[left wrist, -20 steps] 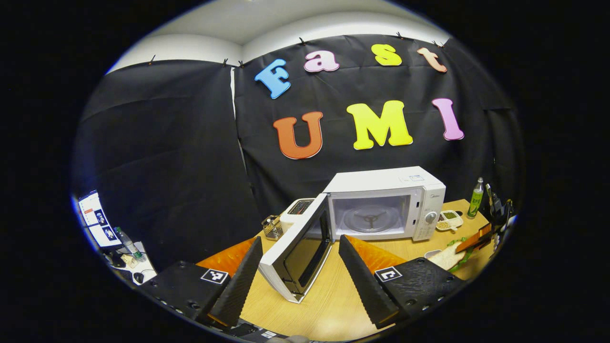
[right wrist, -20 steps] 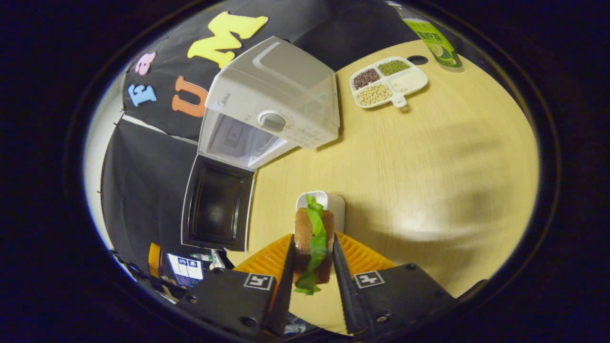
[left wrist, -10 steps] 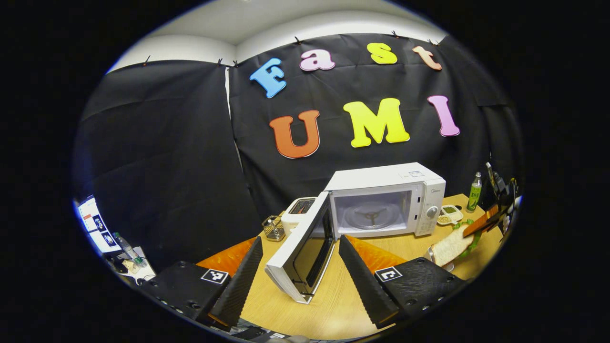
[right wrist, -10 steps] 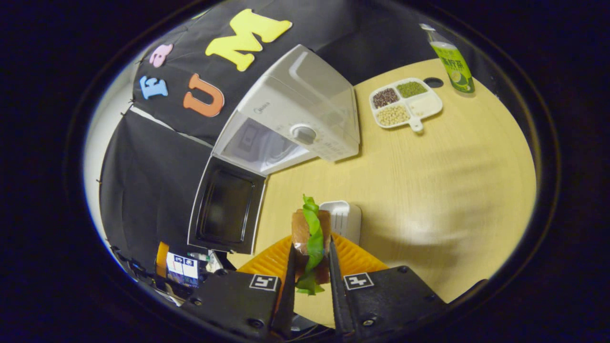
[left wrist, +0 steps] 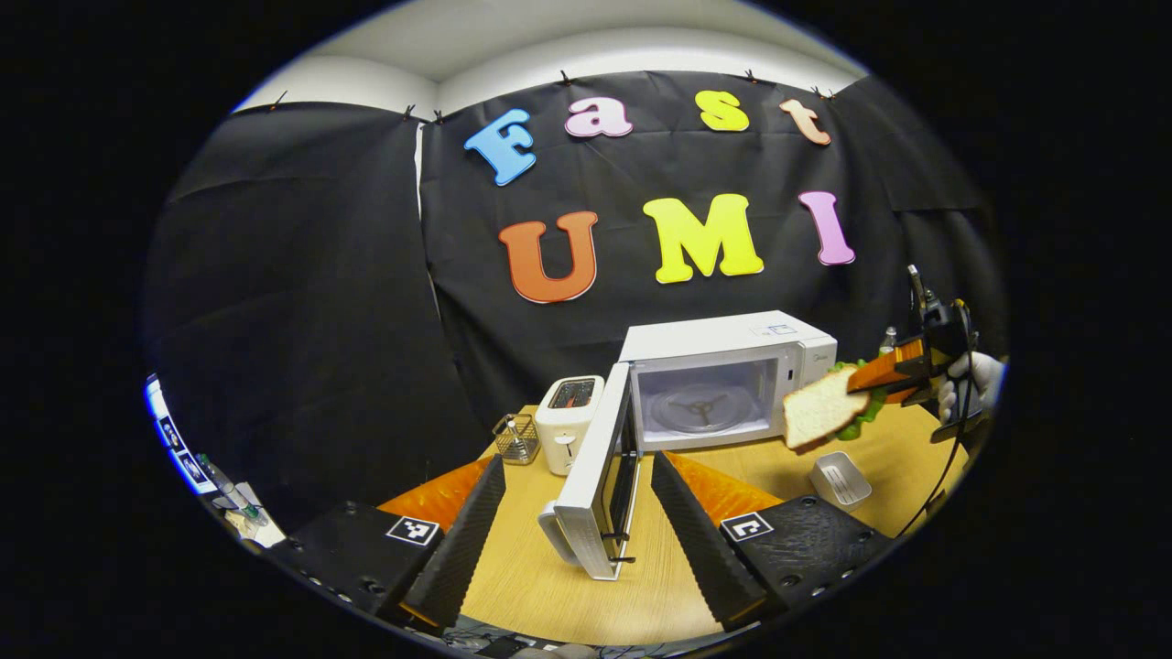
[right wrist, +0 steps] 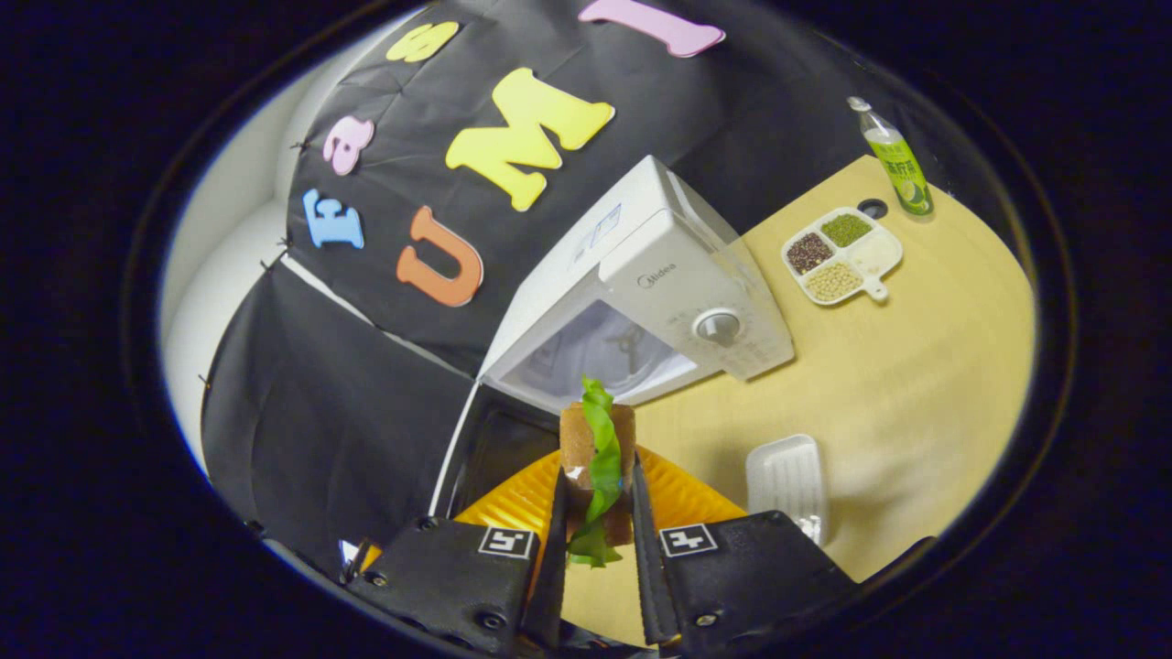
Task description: Open the microwave oven with the left hand, put the food in, and close the microwave oven.
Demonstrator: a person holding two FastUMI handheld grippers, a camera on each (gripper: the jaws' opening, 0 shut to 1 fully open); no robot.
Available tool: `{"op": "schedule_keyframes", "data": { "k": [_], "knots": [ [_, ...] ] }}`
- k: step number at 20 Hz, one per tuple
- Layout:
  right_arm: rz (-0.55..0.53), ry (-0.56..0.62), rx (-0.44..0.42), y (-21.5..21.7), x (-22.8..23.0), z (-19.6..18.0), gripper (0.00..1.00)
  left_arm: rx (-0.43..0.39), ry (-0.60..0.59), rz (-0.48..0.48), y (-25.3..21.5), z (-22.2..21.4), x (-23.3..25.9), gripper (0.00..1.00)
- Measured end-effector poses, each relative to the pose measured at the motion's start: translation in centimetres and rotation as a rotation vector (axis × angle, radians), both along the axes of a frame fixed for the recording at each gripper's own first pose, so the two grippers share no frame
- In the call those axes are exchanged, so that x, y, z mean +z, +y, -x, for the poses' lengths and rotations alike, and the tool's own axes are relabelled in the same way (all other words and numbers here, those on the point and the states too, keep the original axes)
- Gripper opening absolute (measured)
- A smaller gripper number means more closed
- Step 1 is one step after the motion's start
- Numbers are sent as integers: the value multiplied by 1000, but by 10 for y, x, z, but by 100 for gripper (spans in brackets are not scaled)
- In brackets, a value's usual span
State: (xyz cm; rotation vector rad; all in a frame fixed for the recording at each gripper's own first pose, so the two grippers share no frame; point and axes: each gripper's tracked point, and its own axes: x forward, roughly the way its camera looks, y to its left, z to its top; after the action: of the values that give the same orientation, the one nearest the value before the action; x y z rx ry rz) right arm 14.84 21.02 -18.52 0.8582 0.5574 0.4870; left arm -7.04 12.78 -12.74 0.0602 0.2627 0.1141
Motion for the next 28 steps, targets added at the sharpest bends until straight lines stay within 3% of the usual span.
{"op": "schedule_keyframes", "data": {
  "k": [7,10,14,19,20,21,22,23,24,25,28],
  "knots": [
    [-205,-68,-316,79,-19,-69,36,-21,-5,-50,19,-6,-8,96],
    [-272,-46,-399,114,-37,-103,36,-13,4,-64,32,-11,-17,96],
    [-266,-67,-524,140,-57,-156,36,-3,18,-69,47,-15,-24,96],
    [-326,-68,-606,155,-70,-208,37,5,25,-84,59,-24,-34,95],
    [-304,-76,-591,160,-73,-215,28,10,39,-101,64,-25,-39,95],
    [-273,-83,-586,163,-78,-223,37,15,43,-107,68,-26,-41,95],
    [-259,-96,-603,160,-81,-228,30,13,46,-99,69,-28,-40,96],
    [-248,-95,-611,157,-85,-232,41,8,42,-93,68,-29,-39,96],
    [-196,-89,-615,154,-94,-233,34,5,42,-91,67,-32,-40,96],
    [-154,-83,-627,147,-102,-234,34,3,45,-91,67,-34,-41,96],
    [-5,-106,-647,135,-106,-231,46,-8,35,-100,62,-37,-39,96]
  ]
}}
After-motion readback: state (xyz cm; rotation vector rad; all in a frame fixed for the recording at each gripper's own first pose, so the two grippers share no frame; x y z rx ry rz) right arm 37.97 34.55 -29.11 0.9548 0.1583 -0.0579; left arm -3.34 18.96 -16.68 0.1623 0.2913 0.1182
